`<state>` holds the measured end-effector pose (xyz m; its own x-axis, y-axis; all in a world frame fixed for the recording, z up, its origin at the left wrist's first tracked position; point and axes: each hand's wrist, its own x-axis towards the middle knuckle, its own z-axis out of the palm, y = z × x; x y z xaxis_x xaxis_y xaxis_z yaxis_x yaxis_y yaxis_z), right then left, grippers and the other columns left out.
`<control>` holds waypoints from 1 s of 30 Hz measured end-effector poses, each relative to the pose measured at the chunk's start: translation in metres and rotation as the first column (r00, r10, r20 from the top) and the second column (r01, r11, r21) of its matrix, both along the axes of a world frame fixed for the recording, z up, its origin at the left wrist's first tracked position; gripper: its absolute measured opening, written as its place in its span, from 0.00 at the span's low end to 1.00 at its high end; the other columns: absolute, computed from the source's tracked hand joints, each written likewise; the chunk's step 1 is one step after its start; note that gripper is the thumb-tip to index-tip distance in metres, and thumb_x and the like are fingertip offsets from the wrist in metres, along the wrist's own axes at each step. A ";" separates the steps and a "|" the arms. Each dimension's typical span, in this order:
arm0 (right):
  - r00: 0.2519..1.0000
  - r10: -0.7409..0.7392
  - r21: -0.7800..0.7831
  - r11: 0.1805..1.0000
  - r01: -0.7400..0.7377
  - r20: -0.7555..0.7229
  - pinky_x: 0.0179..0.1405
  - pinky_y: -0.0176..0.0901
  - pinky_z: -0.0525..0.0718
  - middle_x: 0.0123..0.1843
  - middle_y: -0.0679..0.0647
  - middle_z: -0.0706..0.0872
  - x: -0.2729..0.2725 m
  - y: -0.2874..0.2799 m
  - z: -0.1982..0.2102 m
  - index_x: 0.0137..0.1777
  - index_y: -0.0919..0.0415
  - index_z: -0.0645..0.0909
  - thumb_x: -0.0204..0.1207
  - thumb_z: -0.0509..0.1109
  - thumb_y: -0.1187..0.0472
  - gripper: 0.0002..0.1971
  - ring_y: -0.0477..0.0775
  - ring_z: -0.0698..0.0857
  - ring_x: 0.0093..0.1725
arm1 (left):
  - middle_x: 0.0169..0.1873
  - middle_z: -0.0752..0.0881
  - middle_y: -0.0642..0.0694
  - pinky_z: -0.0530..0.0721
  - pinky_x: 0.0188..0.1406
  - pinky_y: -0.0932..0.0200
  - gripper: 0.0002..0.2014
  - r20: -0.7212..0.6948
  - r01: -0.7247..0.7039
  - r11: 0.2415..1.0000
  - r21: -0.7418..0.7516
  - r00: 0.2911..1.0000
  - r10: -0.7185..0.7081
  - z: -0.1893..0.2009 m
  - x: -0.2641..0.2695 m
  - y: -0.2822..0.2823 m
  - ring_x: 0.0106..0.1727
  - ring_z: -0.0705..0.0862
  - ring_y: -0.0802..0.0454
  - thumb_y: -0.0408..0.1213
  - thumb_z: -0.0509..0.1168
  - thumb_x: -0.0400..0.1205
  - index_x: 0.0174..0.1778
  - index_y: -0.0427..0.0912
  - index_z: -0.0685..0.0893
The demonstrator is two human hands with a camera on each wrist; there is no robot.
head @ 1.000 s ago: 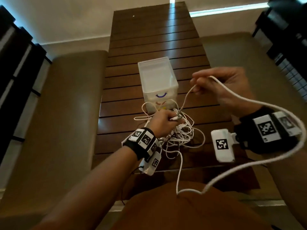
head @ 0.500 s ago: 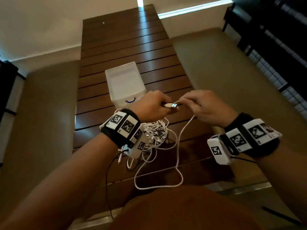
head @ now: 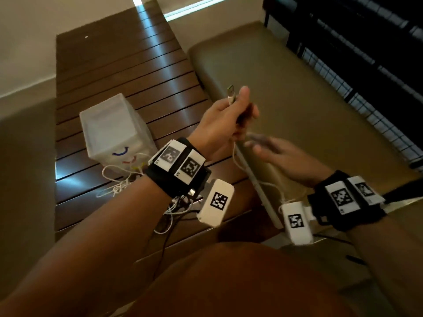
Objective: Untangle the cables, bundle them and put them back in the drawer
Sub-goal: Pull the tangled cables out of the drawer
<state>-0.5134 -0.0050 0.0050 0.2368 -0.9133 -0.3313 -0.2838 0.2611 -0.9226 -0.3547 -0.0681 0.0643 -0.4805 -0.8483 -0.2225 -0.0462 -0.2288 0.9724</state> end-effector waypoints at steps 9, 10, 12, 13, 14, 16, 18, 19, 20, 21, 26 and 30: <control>0.980 -0.148 0.092 0.986 0.136 0.137 0.22 0.32 0.67 0.24 0.50 0.73 -0.043 0.024 -0.067 0.41 0.61 0.82 0.82 0.64 0.66 0.09 0.42 0.70 0.20 | 0.24 0.71 0.46 0.62 0.20 0.62 0.24 0.068 -0.171 0.980 0.105 0.984 0.165 -0.044 -0.023 -0.006 0.21 0.64 0.55 0.52 0.47 0.90 0.31 0.43 0.71; 0.989 -0.122 0.101 0.988 0.113 0.080 0.22 0.32 0.67 0.25 0.49 0.75 -0.053 0.026 -0.077 0.42 0.61 0.84 0.82 0.64 0.65 0.09 0.41 0.70 0.22 | 0.23 0.71 0.47 0.61 0.21 0.61 0.24 0.084 -0.204 0.972 0.113 0.977 0.195 -0.047 -0.019 -0.005 0.21 0.64 0.55 0.52 0.47 0.89 0.30 0.44 0.70; 0.999 -0.047 0.171 0.984 0.050 -0.023 0.24 0.30 0.69 0.28 0.49 0.76 -0.073 0.041 -0.096 0.48 0.64 0.87 0.83 0.64 0.64 0.10 0.40 0.71 0.23 | 0.22 0.70 0.48 0.58 0.21 0.60 0.24 0.105 -0.274 0.956 0.109 0.959 0.263 -0.050 -0.017 -0.003 0.21 0.63 0.55 0.53 0.47 0.89 0.29 0.46 0.68; 0.999 -0.037 0.215 0.976 0.042 -0.028 0.23 0.29 0.69 0.29 0.50 0.76 -0.080 0.045 -0.104 0.51 0.68 0.86 0.84 0.63 0.65 0.11 0.40 0.71 0.23 | 0.21 0.69 0.49 0.56 0.21 0.60 0.24 0.091 -0.315 0.942 0.118 0.948 0.306 -0.050 -0.012 -0.006 0.20 0.63 0.55 0.54 0.47 0.89 0.28 0.47 0.67; 0.998 -0.067 0.253 0.965 0.068 -0.013 0.22 0.28 0.69 0.29 0.51 0.75 -0.085 0.048 -0.110 0.52 0.71 0.85 0.84 0.62 0.66 0.11 0.39 0.71 0.22 | 0.21 0.69 0.49 0.55 0.21 0.60 0.24 0.069 -0.343 0.929 0.135 0.939 0.337 -0.049 -0.008 -0.010 0.20 0.62 0.55 0.55 0.47 0.89 0.28 0.48 0.66; 0.997 -0.074 0.298 0.951 0.077 -0.019 0.23 0.29 0.70 0.28 0.50 0.76 -0.093 0.054 -0.122 0.50 0.69 0.86 0.84 0.62 0.66 0.11 0.41 0.71 0.23 | 0.20 0.68 0.50 0.55 0.21 0.61 0.24 0.048 -0.358 0.920 0.162 0.934 0.355 -0.049 -0.003 -0.011 0.20 0.61 0.55 0.55 0.47 0.89 0.28 0.48 0.65; 0.997 0.030 0.365 0.931 -0.004 -0.065 0.28 0.32 0.73 0.28 0.48 0.78 -0.098 0.063 -0.135 0.47 0.60 0.87 0.84 0.62 0.63 0.11 0.44 0.74 0.28 | 0.20 0.68 0.49 0.56 0.18 0.65 0.24 0.040 -0.328 0.927 0.184 0.944 0.326 -0.053 -0.008 -0.004 0.20 0.61 0.55 0.55 0.47 0.89 0.28 0.47 0.64; 0.994 0.072 0.417 0.908 -0.033 -0.079 0.33 0.35 0.74 0.30 0.49 0.80 -0.100 0.071 -0.142 0.46 0.58 0.87 0.84 0.62 0.62 0.11 0.46 0.75 0.31 | 0.20 0.68 0.49 0.57 0.17 0.65 0.24 0.035 -0.303 0.932 0.198 0.953 0.302 -0.055 -0.013 0.001 0.20 0.60 0.54 0.55 0.47 0.89 0.28 0.47 0.64; 0.993 0.092 0.470 0.882 -0.047 -0.074 0.37 0.38 0.76 0.33 0.50 0.81 -0.101 0.079 -0.147 0.47 0.58 0.87 0.84 0.62 0.62 0.11 0.48 0.77 0.34 | 0.20 0.68 0.48 0.58 0.16 0.66 0.24 0.026 -0.278 0.938 0.206 0.960 0.279 -0.056 -0.016 0.004 0.20 0.59 0.54 0.55 0.47 0.88 0.28 0.47 0.64; 0.993 0.102 0.513 0.857 -0.053 -0.068 0.42 0.40 0.78 0.36 0.51 0.83 -0.100 0.089 -0.152 0.48 0.58 0.87 0.84 0.62 0.63 0.11 0.49 0.79 0.38 | 0.20 0.68 0.48 0.59 0.15 0.66 0.25 0.017 -0.254 0.945 0.207 0.967 0.256 -0.056 -0.017 0.006 0.21 0.59 0.54 0.56 0.48 0.88 0.28 0.47 0.65; 0.983 0.126 0.516 0.856 -0.041 -0.131 0.47 0.35 0.79 0.42 0.50 0.87 -0.076 0.123 -0.149 0.50 0.56 0.86 0.83 0.63 0.69 0.11 0.46 0.83 0.45 | 0.20 0.70 0.50 0.59 0.15 0.65 0.25 -0.033 -0.144 0.968 0.206 0.988 0.154 -0.045 -0.012 0.011 0.21 0.59 0.55 0.56 0.47 0.88 0.28 0.47 0.68; 0.983 -0.011 0.423 0.902 0.088 -0.182 0.51 0.39 0.83 0.47 0.55 0.89 -0.049 0.142 -0.146 0.53 0.62 0.86 0.81 0.66 0.68 0.07 0.49 0.86 0.50 | 0.20 0.71 0.49 0.58 0.16 0.65 0.25 -0.081 -0.099 0.977 0.190 0.990 0.116 -0.036 0.007 0.020 0.21 0.59 0.55 0.55 0.45 0.89 0.29 0.46 0.69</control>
